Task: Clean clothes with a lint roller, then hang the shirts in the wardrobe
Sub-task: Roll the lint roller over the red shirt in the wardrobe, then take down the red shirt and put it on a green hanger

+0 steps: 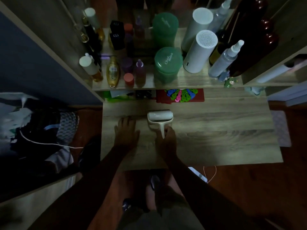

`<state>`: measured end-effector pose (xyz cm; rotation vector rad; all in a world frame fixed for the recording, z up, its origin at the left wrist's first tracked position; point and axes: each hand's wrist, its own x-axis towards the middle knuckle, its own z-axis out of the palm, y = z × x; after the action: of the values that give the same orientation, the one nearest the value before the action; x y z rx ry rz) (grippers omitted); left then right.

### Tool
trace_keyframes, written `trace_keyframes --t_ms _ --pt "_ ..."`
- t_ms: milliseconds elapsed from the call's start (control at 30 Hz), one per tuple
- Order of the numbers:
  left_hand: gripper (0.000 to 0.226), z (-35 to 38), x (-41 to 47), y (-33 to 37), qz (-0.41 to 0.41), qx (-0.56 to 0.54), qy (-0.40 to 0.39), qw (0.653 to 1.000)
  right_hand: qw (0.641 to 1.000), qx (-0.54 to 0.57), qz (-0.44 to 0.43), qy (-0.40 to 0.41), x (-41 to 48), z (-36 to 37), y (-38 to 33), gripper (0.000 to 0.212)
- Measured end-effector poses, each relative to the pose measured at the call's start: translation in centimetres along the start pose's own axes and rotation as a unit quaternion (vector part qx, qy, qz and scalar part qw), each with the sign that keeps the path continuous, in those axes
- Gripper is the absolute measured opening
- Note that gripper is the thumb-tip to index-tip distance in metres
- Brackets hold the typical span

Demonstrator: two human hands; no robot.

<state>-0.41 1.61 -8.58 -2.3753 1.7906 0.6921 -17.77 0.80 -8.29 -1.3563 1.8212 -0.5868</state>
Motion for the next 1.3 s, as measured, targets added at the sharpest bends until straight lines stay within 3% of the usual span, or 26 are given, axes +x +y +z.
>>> trace_keyframes --t_ms 433,767,833,967,1067,1133,1300 --pt "0.061 1.0 -0.2 0.3 -0.016 0.008 0.008 1.000 0.999 0.026 -0.011 -0.038 0.8 0.0 1.0 0.027" --pt "0.066 -1.0 -1.5 -0.5 -0.023 -0.032 0.013 0.999 0.996 0.042 -0.070 -0.028 0.0 -1.3 -2.0 0.037" --pt "0.065 -2.2 -2.6 -1.4 -0.024 -0.068 0.050 0.996 0.991 0.059 -0.111 -0.049 -0.7 -1.5 -4.0 0.041" --pt "0.064 -7.0 -6.6 -5.0 -0.042 -0.137 0.139 0.980 0.974 0.059 -0.208 -0.072 -3.5 -0.5 -10.6 0.028" --pt "0.056 -12.3 -12.2 -9.8 -0.050 -0.185 0.237 0.953 0.947 0.078 -0.274 -0.145 -7.2 1.7 -17.0 0.018" --pt "0.042 -15.4 -17.0 -14.0 -0.081 -0.218 0.326 0.917 0.918 0.101 -0.323 -0.207 -11.0 3.4 -21.7 0.022" --pt "0.045 -22.9 -31.9 -23.9 -0.183 -0.167 0.494 0.834 0.802 0.164 -0.449 -0.357 -24.3 7.5 -33.2 0.027"
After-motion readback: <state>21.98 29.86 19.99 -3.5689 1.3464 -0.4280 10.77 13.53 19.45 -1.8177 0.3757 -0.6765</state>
